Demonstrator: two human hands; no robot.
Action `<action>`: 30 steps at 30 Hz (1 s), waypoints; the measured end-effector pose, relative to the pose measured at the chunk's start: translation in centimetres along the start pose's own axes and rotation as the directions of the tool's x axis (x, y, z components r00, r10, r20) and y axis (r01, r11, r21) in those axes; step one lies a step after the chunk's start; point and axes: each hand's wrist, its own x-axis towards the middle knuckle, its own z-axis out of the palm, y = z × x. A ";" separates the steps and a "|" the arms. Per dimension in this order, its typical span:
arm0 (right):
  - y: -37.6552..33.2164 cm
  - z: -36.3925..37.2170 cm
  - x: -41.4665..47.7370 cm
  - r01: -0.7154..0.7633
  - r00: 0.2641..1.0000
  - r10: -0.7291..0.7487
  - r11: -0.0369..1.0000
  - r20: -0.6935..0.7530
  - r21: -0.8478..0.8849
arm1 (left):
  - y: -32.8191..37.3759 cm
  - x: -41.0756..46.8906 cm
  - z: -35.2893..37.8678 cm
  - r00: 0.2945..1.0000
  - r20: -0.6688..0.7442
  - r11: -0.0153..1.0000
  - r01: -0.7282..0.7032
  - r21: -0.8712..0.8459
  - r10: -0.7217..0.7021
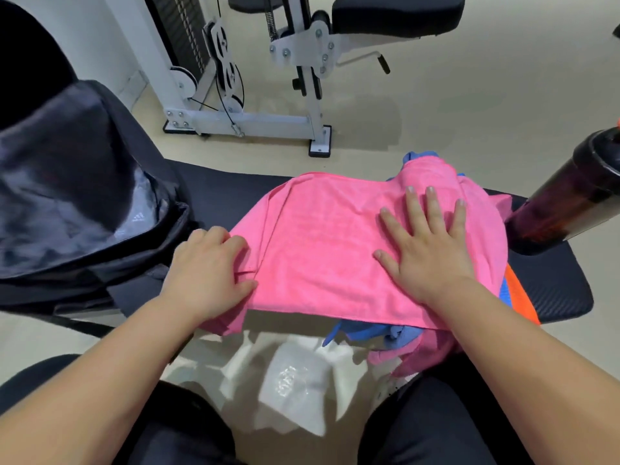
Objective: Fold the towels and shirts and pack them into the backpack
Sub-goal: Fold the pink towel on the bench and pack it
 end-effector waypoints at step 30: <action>-14.7 -8.6 4.5 -0.224 0.945 0.192 -0.209 0.265 0.952 | 2.1 -0.7 -1.9 0.970 -0.151 0.878 0.099 -0.468 -0.190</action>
